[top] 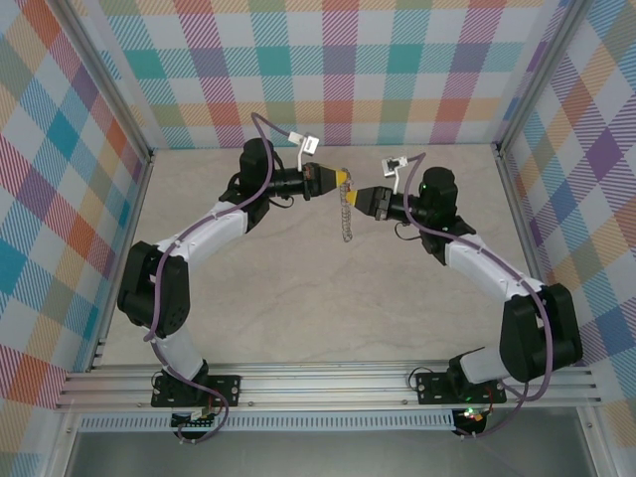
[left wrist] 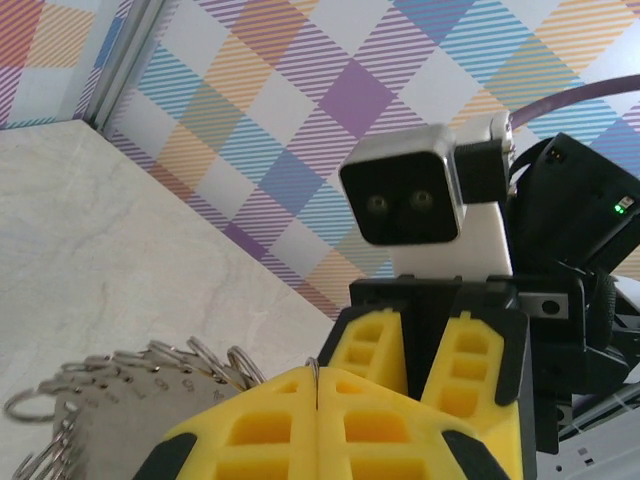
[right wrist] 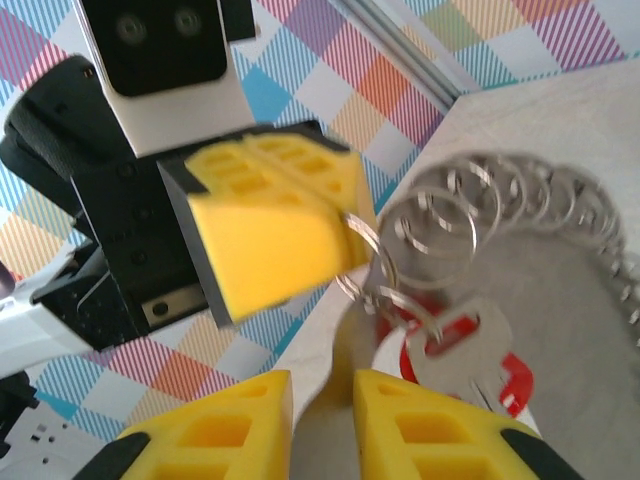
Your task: Put the keys on the keyring
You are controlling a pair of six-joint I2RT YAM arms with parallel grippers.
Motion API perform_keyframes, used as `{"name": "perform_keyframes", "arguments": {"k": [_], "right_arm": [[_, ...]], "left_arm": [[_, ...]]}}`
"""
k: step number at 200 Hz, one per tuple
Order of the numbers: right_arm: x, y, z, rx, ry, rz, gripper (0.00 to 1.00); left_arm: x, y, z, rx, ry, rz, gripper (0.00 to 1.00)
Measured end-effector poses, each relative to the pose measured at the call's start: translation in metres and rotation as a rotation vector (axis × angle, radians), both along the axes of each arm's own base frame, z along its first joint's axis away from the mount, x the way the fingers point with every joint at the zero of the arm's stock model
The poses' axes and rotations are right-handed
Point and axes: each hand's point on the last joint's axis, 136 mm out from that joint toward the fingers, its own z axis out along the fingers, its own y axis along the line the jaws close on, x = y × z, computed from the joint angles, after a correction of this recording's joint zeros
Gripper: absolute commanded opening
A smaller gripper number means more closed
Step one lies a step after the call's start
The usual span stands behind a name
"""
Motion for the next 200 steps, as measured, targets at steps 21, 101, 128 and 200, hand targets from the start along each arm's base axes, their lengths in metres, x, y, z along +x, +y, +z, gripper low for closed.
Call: {"name": "perform_keyframes", "arguments": {"k": [21,101,128,200], "right_arm": [[-0.007,-0.003,0.001,-0.013,-0.016,-0.004,0.32],[0.009,-0.037,0.014,-0.040,-0.098,-0.139,0.40],[0.011,-0.036,0.014,-0.036,-0.130,-0.122,0.42],[0.014,-0.024,0.009,-0.011,-0.197,-0.022,0.46]], "left_arm": [[-0.001,-0.002,0.001,-0.001,-0.003,-0.004,0.00],[-0.005,-0.003,0.004,-0.005,-0.008,-0.023,0.00],[-0.007,-0.003,0.007,-0.008,-0.011,-0.034,0.00],[-0.018,-0.007,0.019,-0.021,-0.034,-0.073,0.00]]}}
